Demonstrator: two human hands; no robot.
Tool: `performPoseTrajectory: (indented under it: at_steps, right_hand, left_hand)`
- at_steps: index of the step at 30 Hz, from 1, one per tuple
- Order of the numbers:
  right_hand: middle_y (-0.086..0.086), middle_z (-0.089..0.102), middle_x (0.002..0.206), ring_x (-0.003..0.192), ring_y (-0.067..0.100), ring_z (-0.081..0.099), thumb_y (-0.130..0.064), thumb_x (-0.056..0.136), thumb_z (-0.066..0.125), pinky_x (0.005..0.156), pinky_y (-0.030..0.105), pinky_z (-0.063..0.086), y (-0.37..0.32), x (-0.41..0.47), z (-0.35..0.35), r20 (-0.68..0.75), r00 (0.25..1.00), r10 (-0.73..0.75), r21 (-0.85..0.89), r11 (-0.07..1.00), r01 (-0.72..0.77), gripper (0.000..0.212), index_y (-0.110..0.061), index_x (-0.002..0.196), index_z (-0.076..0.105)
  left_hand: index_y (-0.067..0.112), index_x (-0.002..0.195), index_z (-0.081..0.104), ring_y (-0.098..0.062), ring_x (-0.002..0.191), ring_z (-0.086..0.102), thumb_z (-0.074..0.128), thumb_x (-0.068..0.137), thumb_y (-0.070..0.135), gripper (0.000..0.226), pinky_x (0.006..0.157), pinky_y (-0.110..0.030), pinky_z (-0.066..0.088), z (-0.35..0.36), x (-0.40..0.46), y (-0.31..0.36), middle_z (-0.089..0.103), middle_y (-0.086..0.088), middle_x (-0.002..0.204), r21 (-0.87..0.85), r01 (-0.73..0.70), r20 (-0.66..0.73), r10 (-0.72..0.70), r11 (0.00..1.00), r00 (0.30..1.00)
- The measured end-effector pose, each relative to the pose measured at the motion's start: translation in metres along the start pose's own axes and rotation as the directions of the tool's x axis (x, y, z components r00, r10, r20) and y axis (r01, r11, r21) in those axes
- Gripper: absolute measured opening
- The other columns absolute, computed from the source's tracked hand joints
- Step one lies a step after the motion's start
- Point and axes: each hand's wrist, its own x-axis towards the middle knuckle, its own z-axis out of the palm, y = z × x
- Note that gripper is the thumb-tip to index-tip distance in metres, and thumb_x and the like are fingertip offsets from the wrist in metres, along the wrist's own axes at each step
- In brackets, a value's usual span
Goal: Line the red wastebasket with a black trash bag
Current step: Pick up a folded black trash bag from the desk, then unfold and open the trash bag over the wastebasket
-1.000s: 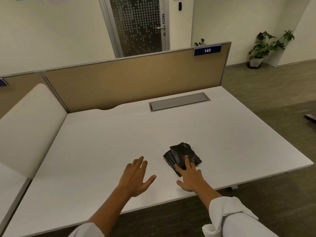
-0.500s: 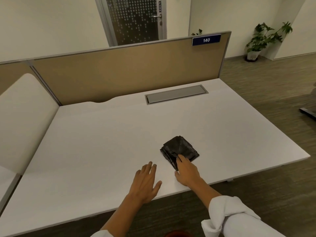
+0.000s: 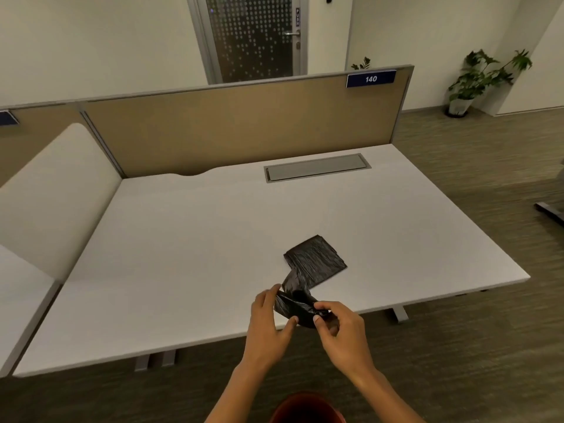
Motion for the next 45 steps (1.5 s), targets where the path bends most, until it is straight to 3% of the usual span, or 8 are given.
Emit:
performPoseTrajectory:
  at_steps: [6,11,17,21,25,34,38,45]
  right_hand:
    - [-0.015,0.068,0.105,0.083,0.003,0.067,-0.011,0.085,0.076,0.063,0.014,0.055,0.0,-0.036,-0.021,0.013,1.0,0.006,0.065,0.998,-0.007,0.048,-0.049,0.109,0.059]
    - [-0.016,0.043,0.146,0.105,0.003,0.063,-0.018,0.079,0.083,0.075,0.023,0.06,0.005,-0.066,-0.032,0.109,0.993,0.039,0.19,0.98,-0.06,0.069,-0.03,0.139,0.05]
    - [-0.03,0.018,0.158,0.13,-0.008,0.043,-0.056,0.064,0.087,0.094,0.018,0.051,0.016,-0.123,-0.033,0.241,0.97,0.034,0.075,0.996,-0.054,0.103,-0.038,0.15,0.035]
    - [-0.026,0.047,0.142,0.127,-0.009,0.047,-0.035,0.074,0.085,0.105,0.02,0.044,0.016,-0.153,-0.028,0.209,0.978,0.002,0.044,0.999,-0.011,0.074,-0.045,0.137,0.048]
    - [-0.023,0.071,0.104,0.102,-0.005,0.066,-0.001,0.087,0.071,0.088,0.027,0.058,0.012,-0.164,-0.033,0.082,0.996,-0.03,0.065,0.998,0.025,0.047,-0.042,0.109,0.067]
    - [0.001,0.075,0.089,0.086,0.016,0.072,-0.041,0.091,0.062,0.075,0.028,0.059,-0.001,-0.158,-0.063,0.146,0.983,0.115,0.387,0.907,-0.164,0.017,-0.029,0.09,0.074]
    - [0.012,0.075,0.092,0.088,0.029,0.073,-0.037,0.092,0.063,0.078,0.042,0.06,0.0,-0.148,-0.067,0.204,0.961,0.187,0.49,0.83,-0.266,0.019,-0.022,0.093,0.073]
    - [0.008,0.077,0.092,0.09,0.025,0.071,-0.023,0.098,0.06,0.073,0.024,0.059,0.029,-0.117,-0.073,0.306,0.893,0.331,0.47,0.763,-0.444,0.018,-0.01,0.104,0.071]
  left_hand:
    - [0.028,0.101,0.072,-0.014,0.134,0.039,0.073,0.087,0.02,0.015,0.112,-0.031,0.032,-0.001,-0.04,0.005,0.049,0.001,0.141,0.035,0.004,-0.012,-0.003,0.999,1.0]
    - [0.031,0.079,0.07,0.001,0.082,0.067,0.076,0.085,0.027,0.01,0.07,-0.011,0.047,0.001,-0.071,0.02,0.072,0.013,0.08,-0.092,0.084,-0.023,-0.087,0.992,0.996]
    - [0.018,0.077,0.074,-0.016,0.075,0.072,0.076,0.086,0.028,0.013,0.071,-0.035,0.057,0.004,-0.094,0.027,0.076,-0.004,0.075,-0.395,0.238,0.028,-0.247,0.888,0.969]
    - [0.018,0.07,0.073,-0.012,0.068,0.069,0.079,0.079,0.041,0.025,0.062,-0.025,0.054,0.005,-0.11,0.034,0.074,0.001,0.068,-0.526,0.313,0.07,-0.326,0.791,0.943]
    - [0.022,0.066,0.072,-0.013,0.069,0.068,0.08,0.064,0.056,0.035,0.063,-0.026,0.054,0.005,-0.125,0.037,0.07,0.002,0.066,-0.589,0.356,0.107,-0.366,0.726,0.924]
    - [0.013,0.117,0.064,-0.027,0.104,0.072,0.086,0.038,0.074,0.102,0.084,-0.036,0.058,-0.005,-0.168,0.038,0.072,-0.012,0.115,-0.628,0.469,0.25,-0.41,0.62,0.877]
    - [0.019,0.124,0.065,-0.015,0.107,0.073,0.092,0.054,0.055,0.083,0.08,-0.02,0.058,0.001,-0.189,0.04,0.077,0.0,0.117,-0.64,0.44,0.339,-0.283,0.63,0.897]
    - [0.011,0.098,0.078,-0.021,0.095,0.077,0.077,0.085,0.012,0.013,0.072,-0.023,0.059,0.012,-0.194,0.041,0.081,-0.008,0.099,-0.602,0.451,0.213,-0.412,0.658,0.886]
